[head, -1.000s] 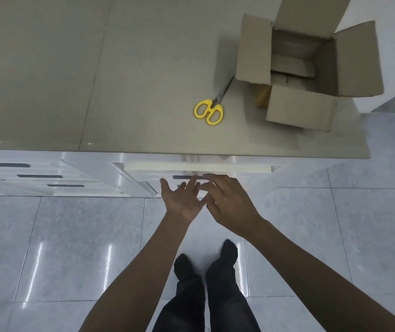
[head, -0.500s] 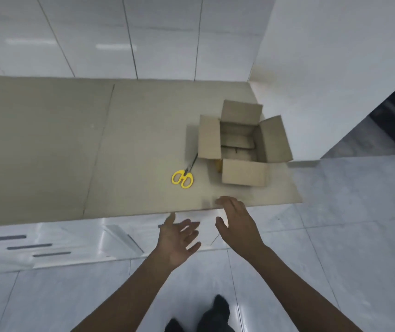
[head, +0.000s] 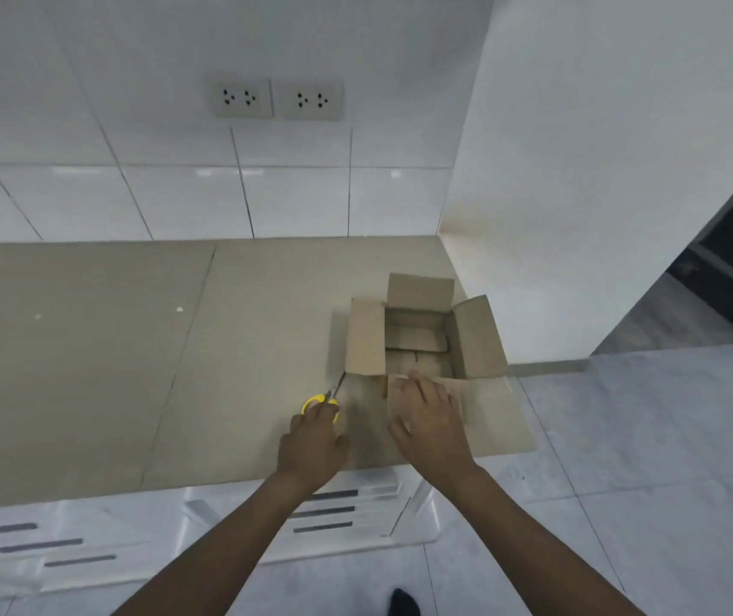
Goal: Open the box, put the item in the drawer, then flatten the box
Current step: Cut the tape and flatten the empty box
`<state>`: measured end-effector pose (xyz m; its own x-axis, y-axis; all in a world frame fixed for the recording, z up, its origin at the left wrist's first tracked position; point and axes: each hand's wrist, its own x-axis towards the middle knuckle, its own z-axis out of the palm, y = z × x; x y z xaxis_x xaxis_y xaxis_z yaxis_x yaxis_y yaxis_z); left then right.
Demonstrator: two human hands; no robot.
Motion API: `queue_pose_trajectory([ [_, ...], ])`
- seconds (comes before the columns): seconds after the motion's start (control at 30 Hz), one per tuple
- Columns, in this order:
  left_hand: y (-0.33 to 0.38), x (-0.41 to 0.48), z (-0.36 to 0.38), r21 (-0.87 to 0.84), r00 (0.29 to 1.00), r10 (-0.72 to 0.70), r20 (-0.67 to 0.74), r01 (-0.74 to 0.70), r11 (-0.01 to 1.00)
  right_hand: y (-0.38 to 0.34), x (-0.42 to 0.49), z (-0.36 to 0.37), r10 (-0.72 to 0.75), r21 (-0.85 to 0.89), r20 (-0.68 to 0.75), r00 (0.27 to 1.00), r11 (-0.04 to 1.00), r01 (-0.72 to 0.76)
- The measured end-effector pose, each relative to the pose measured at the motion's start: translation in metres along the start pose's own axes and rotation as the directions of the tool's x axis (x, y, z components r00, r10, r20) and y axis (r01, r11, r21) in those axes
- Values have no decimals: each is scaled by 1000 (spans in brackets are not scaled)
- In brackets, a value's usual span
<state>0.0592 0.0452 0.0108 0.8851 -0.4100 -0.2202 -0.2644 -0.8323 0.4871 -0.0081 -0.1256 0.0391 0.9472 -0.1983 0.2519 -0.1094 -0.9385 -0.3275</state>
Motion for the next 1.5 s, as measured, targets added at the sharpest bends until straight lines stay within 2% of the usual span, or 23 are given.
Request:
queue_pose_trajectory([
  [0.07, -3, 18, 1, 248, 998, 44, 51, -55, 967, 3, 21, 5, 18, -79, 14, 1000, 997, -17],
  [0.13, 1, 31, 4, 399, 997, 27, 73, -54, 915, 9, 39, 16, 56, -118, 103, 993, 992, -44],
  [0.2, 7, 39, 7, 488, 998, 2, 61, -32, 872, 11, 46, 27, 114, -106, 179, 977, 990, -96],
  [0.3, 15, 47, 19, 523, 991, 50, -122, 21, 852, 17, 54, 42, 91, -50, 148, 985, 995, -84],
  [0.37, 14, 50, 28, 570, 978, 117, -173, 2, 822, 23, 60, 43, 96, -2, 132, 987, 995, -96],
  [0.47, 9, 54, 34, 595, 949, 176, -262, 15, 803, 24, 66, 32, 129, 148, 140, 982, 978, -150],
  [0.57, 7, 60, 37, 563, 934, 167, -315, 42, 825, 20, 72, 16, 174, 455, 80, 981, 870, -191],
  [0.63, 9, 65, 34, 540, 927, 174, -333, 37, 841, 14, 79, 0, 285, 650, 91, 954, 709, -274],
  [0.73, 10, 73, 25, 520, 933, 132, -336, 67, 852, 7, 91, -24, 436, 878, 149, 888, 355, -321],
  [0.83, 5, 81, 5, 378, 960, -1, -280, 112, 919, 6, 105, -33, 452, 957, 286, 845, -177, -229],
  [0.9, -7, 96, -3, 61, 950, -184, -251, 205, 977, 12, 109, -31, 441, 861, 407, 800, -477, -175],
  [0.97, -15, 104, -17, -296, 916, -354, -188, 291, 910, 20, 109, -17, 463, 756, 539, 703, -635, -161],
  [1.0, -15, 105, -25, -416, 905, -380, -192, 275, 867, 24, 106, -7, 477, 725, 592, 649, -667, -171],
  [1.07, -10, 105, -37, -518, 900, -312, -304, 119, 847, 28, 98, 6, 498, 693, 671, 549, -686, -224],
  [1.13, -5, 105, -45, -467, 879, -164, -448, -73, 881, 32, 89, 14, 519, 686, 708, 480, -667, -291],
  [1.2, 0, 105, -50, -333, 862, 34, -506, -232, 914, 39, 79, 22, 554, 679, 734, 392, -599, -425],
  [1.23, 0, 106, -51, -246, 858, 140, -495, -292, 924, 42, 77, 24, 565, 666, 740, 365, -535, -520],
  [1.3, -2, 108, -48, -48, 857, 321, -403, -370, 928, 46, 73, 25, 529, 600, 758, 382, -335, -727],
  [1.33, -4, 109, -46, 46, 861, 380, -338, -388, 920, 46, 72, 25, 515, 551, 758, 402, -175, -816],
  [1.4, -8, 108, -44, 149, 872, 425, -243, -399, 905, 50, 68, 22, 562, 345, 681, 469, 319, -883],
  [1.43, -8, 108, -44, 153, 874, 432, -223, -407, 901, 53, 66, 20, 603, 170, 559, 569, 588, -791],
  [1.47, -8, 107, -45, 129, 870, 440, -220, -421, 898, 55, 66, 17, 570, -4, 407, 713, 782, -623],
  [1.5, -7, 106, -48, 80, 864, 445, -235, -439, 895, 55, 67, 13, 447, -74, 273, 852, 893, -444],
])
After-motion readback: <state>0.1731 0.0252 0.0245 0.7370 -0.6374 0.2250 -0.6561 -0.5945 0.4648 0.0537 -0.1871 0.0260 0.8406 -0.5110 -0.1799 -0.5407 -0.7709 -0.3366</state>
